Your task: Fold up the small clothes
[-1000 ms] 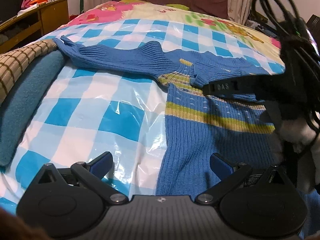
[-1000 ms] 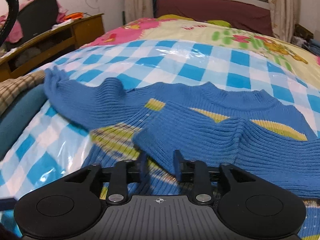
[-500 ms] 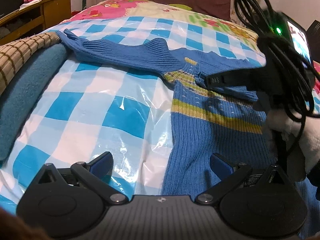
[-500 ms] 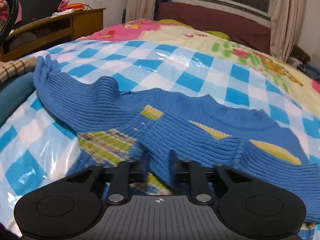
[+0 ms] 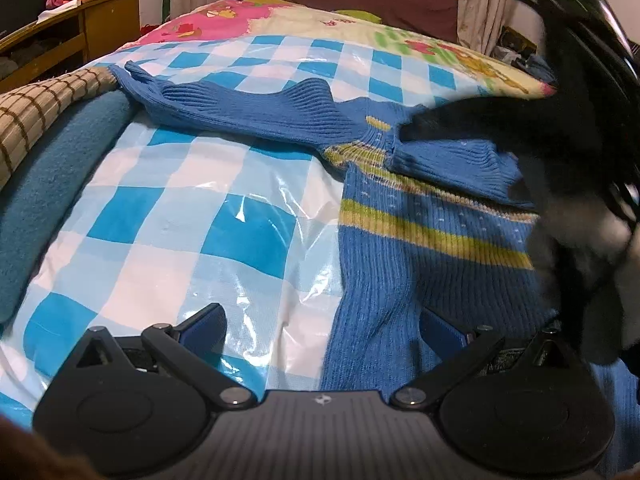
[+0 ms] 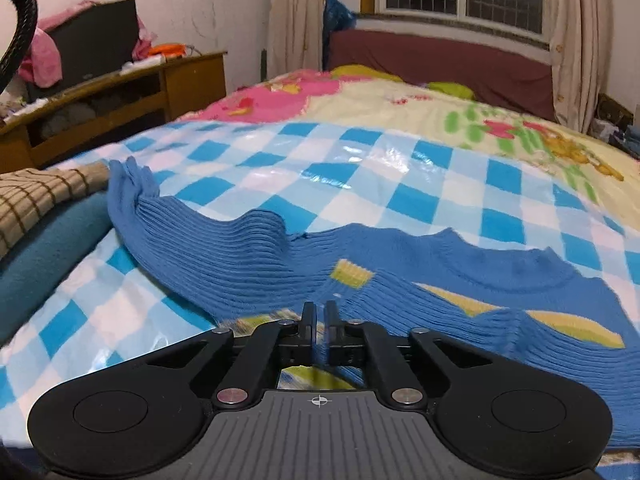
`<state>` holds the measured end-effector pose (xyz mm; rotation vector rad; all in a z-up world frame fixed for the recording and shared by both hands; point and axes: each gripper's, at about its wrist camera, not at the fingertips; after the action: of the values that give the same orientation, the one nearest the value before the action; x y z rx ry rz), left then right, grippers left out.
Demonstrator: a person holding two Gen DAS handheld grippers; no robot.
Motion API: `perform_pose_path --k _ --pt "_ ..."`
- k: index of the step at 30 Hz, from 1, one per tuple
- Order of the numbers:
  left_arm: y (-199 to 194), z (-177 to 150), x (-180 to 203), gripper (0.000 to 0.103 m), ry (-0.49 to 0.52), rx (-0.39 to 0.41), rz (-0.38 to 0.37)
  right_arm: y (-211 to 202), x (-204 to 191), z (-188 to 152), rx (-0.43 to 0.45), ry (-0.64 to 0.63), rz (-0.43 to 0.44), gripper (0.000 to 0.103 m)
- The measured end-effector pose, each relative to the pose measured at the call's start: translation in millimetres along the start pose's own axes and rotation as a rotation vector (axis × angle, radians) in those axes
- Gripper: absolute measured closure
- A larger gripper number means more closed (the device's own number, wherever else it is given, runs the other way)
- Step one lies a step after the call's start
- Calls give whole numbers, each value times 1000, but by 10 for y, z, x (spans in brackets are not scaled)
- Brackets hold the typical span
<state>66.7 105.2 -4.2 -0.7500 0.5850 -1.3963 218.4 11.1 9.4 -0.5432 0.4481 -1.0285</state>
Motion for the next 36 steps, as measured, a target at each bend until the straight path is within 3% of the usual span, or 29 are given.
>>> perform_pose_path --k 5,12,18,23,26,27,29,36 --pt "-13 12 -30 0 -15 16 -19 -32 78 -111 -14 -85 -46 71" --pt "6 13 -62 0 -28 15 -26 226 -43 -165 -50 -154 -74 69" --pt "21 18 -67 0 -28 17 -38 174 -10 -280 -42 -166 -56 63" --pt "31 13 -54 0 -20 16 -35 186 -2 -281 -44 -179 -57 63" --pt "32 6 -44 0 -12 16 -33 241 21 -239 -47 -145 -74 71" --pt "30 4 -41 0 -10 16 -32 263 32 -218 -48 -125 -80 80" --pt "29 3 -39 0 -10 16 -31 295 57 -158 -55 -75 -86 89" --pt "26 0 -41 0 -10 17 -34 195 -11 90 18 35 -36 91"
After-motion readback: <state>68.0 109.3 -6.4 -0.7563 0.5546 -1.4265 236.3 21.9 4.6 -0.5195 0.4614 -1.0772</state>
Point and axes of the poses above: each gripper's, at about its wrist camera, not at the fingertips, and y roughly the way its jaws point, x to its right, z to its top, and after that the axes turned 7 degrees about y, right-handed
